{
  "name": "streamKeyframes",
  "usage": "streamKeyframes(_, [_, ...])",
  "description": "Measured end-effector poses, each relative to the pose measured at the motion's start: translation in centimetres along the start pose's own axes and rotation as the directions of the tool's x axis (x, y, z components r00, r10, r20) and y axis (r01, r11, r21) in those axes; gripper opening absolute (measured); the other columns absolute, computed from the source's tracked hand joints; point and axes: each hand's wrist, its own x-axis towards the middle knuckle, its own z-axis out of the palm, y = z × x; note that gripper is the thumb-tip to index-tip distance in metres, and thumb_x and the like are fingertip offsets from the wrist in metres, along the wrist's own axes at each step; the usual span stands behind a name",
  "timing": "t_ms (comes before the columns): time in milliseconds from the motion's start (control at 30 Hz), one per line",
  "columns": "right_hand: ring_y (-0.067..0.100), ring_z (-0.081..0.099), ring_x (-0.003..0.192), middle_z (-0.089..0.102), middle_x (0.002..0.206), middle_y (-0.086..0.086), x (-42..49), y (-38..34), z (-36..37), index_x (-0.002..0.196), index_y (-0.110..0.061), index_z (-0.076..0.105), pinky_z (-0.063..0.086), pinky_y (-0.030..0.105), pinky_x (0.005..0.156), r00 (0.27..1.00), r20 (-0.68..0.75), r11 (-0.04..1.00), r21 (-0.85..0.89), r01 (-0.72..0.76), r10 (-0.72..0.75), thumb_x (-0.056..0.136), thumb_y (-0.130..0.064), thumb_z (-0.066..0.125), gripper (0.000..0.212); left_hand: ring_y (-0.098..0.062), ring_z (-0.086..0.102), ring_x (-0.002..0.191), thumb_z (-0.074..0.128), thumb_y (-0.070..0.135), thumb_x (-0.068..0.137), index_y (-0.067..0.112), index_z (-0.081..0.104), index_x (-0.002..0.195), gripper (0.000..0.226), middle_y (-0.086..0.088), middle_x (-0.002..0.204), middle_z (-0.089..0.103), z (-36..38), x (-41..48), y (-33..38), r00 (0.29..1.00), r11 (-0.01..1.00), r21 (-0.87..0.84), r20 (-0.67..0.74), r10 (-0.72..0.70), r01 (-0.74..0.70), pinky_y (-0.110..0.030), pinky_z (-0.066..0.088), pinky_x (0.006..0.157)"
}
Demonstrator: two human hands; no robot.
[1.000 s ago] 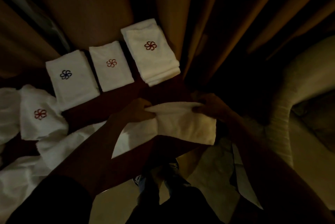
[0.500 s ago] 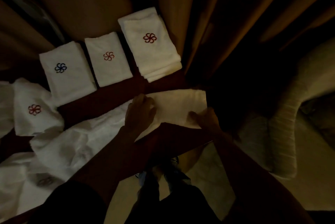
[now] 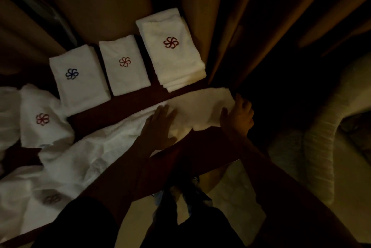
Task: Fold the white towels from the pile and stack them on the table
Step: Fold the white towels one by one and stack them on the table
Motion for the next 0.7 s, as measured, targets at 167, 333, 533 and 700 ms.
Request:
streamKeyframes(167, [0.044, 0.047, 0.132, 0.053, 0.14, 0.021, -2.4, 0.9, 2.9, 0.14, -0.011, 0.054, 0.039, 0.056, 0.108, 0.89, 0.236, 0.909, -0.056, 0.412, -0.389, 0.098, -0.065, 0.012, 0.081, -0.036, 0.006, 0.152, 0.059, 0.078, 0.069, 0.026, 0.001, 0.158, 0.118, -0.013, 0.166, 0.004, 0.5, -0.3, 0.2, 0.998, 0.998, 0.062, 0.056, -0.004, 0.001, -0.054, 0.029, 0.115])
streamKeyframes(333, [0.029, 0.007, 0.153, 0.016, 0.166, -0.002, -2.4, 1.1, 2.8, 0.156, -0.027, 0.026, 0.021, 0.058, 0.119, 0.854, 0.443, 0.91, -0.169, 0.379, -0.273, 0.102, -0.055, 0.029, 0.061, -0.028, 0.0, 0.154, 0.03, 0.078, 0.083, 0.031, 0.01, 0.159, 0.091, -0.008, 0.167, 0.0, 1.1, -0.5, -1.2, 1.0, 0.998, -0.046, 0.009, -0.03, 0.03, -0.054, 0.024, 0.118])
streamKeyframes(533, [0.027, -0.01, 0.153, -0.006, 0.167, -0.01, -0.9, 1.1, 3.0, 0.159, -0.035, 0.004, 0.003, 0.064, 0.118, 0.827, 0.527, 0.905, -0.228, 0.359, -0.195, 0.103, -0.057, 0.026, 0.064, -0.033, -0.009, 0.152, 0.067, 0.073, 0.073, 0.033, -0.005, 0.158, 0.118, -0.014, 0.164, -0.015, 0.5, -2.6, -3.1, 0.989, 0.991, 0.033, 0.069, -0.129, 0.127, -0.055, 0.018, 0.12])
streamKeyframes(700, [0.029, -0.012, 0.153, -0.009, 0.167, -0.01, -1.1, 0.9, 3.4, 0.158, -0.036, 0.0, 0.001, 0.062, 0.118, 0.85, 0.5, 0.896, -0.286, 0.34, -0.163, 0.103, -0.057, 0.028, 0.065, -0.037, -0.013, 0.15, 0.073, 0.077, 0.062, 0.033, -0.016, 0.156, 0.136, -0.015, 0.162, -0.023, -0.4, -2.9, -3.7, 0.967, 0.974, 0.141, 0.164, -0.197, 0.175, -0.059, 0.017, 0.118])
